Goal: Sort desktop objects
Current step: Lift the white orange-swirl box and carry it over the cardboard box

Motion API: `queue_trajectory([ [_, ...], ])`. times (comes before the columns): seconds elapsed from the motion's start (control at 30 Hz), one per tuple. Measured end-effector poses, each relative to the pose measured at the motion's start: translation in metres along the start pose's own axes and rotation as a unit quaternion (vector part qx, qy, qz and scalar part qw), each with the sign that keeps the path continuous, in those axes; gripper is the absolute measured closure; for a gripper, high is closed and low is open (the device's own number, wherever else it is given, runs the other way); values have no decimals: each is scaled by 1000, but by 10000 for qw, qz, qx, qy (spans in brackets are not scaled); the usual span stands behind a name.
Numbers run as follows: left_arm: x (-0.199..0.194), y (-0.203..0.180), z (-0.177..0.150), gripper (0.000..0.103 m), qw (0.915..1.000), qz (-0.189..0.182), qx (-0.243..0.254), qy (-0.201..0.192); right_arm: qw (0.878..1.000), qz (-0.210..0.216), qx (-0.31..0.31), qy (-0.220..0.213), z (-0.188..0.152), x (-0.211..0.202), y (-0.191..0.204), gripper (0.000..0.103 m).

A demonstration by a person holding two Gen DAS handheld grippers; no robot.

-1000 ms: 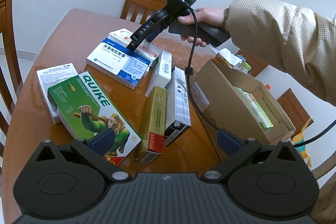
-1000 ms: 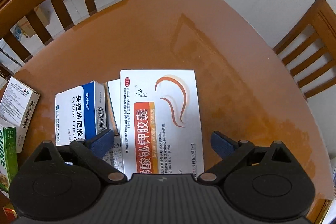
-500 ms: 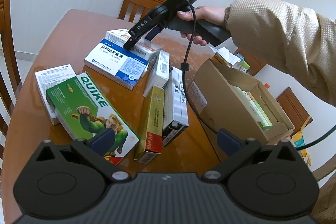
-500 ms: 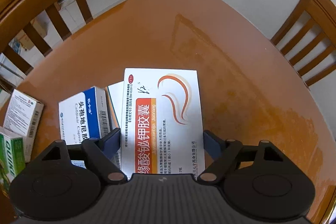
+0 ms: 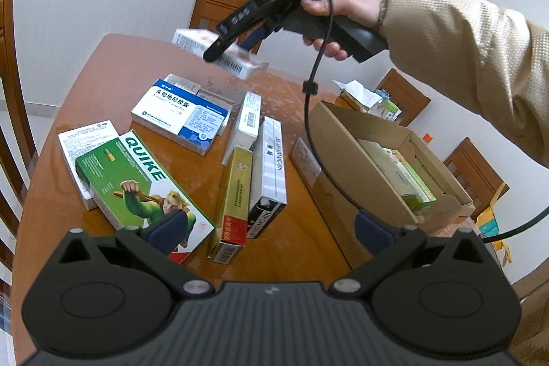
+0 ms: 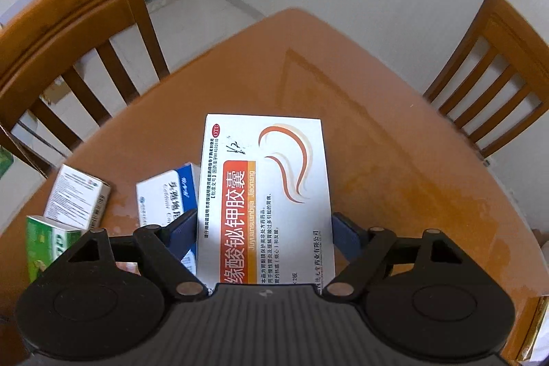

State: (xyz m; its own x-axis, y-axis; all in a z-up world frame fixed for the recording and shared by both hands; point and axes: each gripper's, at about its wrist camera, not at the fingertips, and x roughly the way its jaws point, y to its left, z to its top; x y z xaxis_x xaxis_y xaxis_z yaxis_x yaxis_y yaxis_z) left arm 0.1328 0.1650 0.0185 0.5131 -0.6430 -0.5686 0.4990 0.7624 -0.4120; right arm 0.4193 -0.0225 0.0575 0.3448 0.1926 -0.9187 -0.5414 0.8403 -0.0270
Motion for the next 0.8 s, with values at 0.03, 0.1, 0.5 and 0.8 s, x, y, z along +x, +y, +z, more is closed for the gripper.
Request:
queue_trajectory([
  [0.03, -1, -2, -1, 0, 10000, 3, 21, -2, 10000, 28, 45, -81, -1, -8, -1, 17],
  [0.1, -3, -5, -2, 0, 10000, 5, 61, -4, 9994, 143, 176, -258, -4, -25, 1, 17],
  [0.5, -13, -36, -1, 0, 9991, -52, 419, -23, 9771, 1065, 1682, -746, -58, -107, -24, 17],
  [0.8, 4, -79, 4, 0, 9958, -333, 825, 214, 9419, 1001, 2896, -1374, -167, -196, -88, 17],
])
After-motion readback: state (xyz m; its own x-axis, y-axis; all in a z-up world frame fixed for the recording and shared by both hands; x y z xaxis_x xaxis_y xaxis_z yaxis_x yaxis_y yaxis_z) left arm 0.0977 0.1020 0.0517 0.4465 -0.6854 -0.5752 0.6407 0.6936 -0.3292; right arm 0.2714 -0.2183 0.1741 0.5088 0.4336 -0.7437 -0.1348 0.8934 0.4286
